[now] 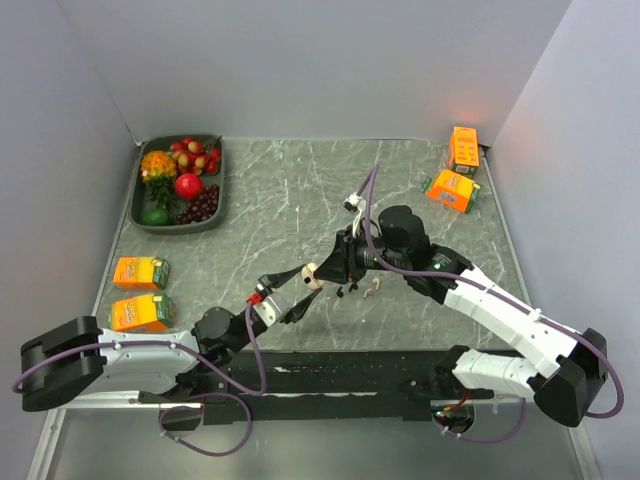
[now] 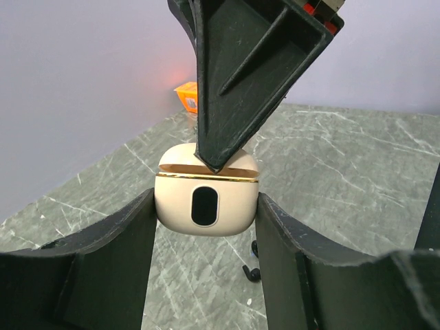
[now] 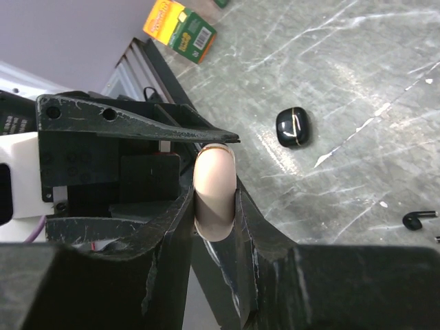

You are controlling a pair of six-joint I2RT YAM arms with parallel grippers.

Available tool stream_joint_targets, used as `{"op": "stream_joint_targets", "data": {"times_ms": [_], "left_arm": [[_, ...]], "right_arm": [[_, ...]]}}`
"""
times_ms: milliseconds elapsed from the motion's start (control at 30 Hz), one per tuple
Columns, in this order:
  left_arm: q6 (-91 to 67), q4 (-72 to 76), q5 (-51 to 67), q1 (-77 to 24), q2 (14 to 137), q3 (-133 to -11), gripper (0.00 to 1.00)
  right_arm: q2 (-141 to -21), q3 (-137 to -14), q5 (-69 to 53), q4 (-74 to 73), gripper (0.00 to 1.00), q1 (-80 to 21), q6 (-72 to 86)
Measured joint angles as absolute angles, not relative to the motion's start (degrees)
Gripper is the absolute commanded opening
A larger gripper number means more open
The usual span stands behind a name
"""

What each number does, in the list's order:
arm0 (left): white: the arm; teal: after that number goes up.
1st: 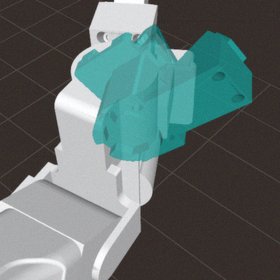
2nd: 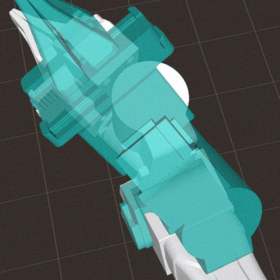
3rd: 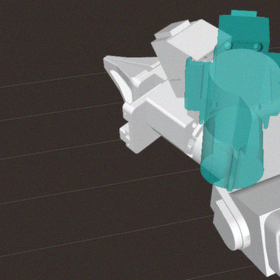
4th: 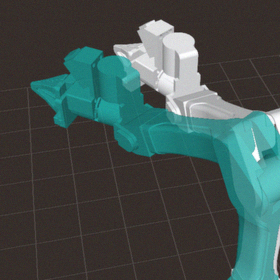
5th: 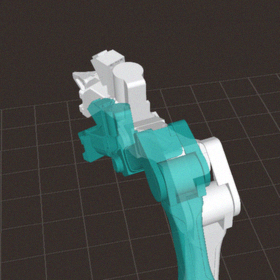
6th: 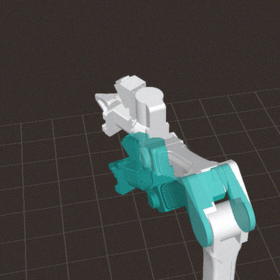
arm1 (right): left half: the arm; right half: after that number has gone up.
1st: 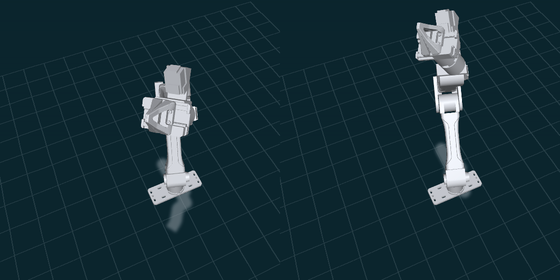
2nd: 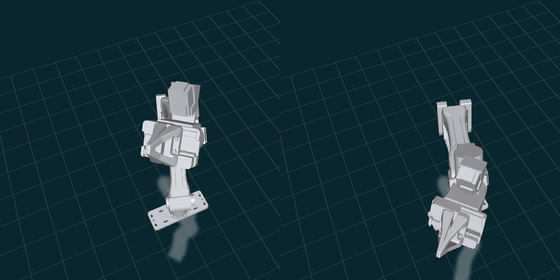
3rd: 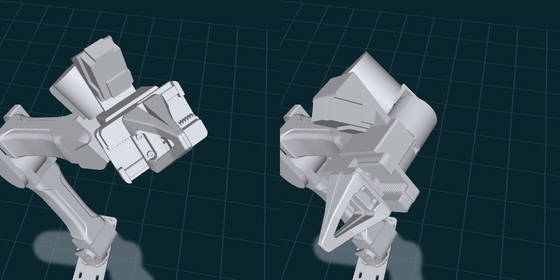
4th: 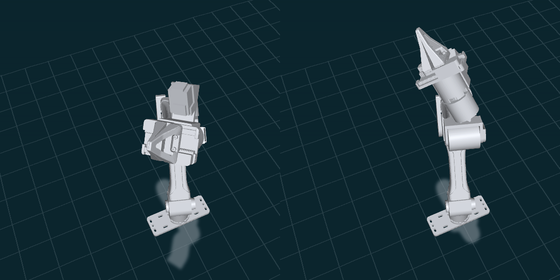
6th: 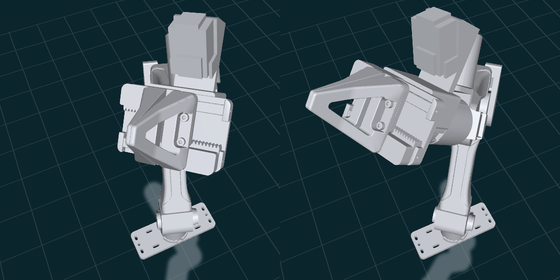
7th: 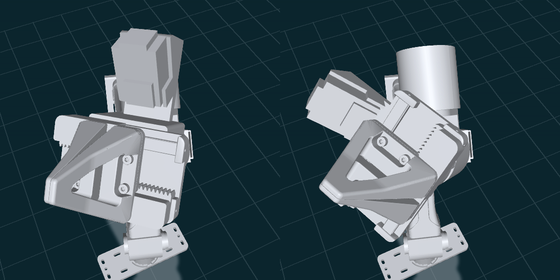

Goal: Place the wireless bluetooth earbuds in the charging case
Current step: Open the charging case.

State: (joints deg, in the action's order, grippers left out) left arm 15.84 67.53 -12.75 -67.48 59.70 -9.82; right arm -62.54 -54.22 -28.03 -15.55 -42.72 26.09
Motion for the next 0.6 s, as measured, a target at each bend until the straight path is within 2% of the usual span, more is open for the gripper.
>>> {"op": "stream_joint_targets", "data": {"times_ms": [67, 300, 467, 600], "left_arm": [[15.81, 67.99, -12.82, -67.61, 59.66, -9.69, 0.01], [15.84, 68.53, -12.95, -67.75, 59.4, -9.54, 0.01], [15.86, 68.38, -13.87, -67.75, 59.29, -9.15, 0.01], [15.88, 68.2, -15.4, -67.7, 58.98, -8.19, 0.01]], "right_arm": [[-62.41, -54.04, -28.88, -15.11, 0.32, -42.39, 26.5], [-62.37, -54.0, -29.78, -14.57, 0.36, -42.06, 27.2], [-62.17, -54.0, -28.93, -14.7, 0.45, -41.74, 27.07], [-61.17, -54.0, -27.09, -15.16, 0.47, -40.49, 26.89]]}}
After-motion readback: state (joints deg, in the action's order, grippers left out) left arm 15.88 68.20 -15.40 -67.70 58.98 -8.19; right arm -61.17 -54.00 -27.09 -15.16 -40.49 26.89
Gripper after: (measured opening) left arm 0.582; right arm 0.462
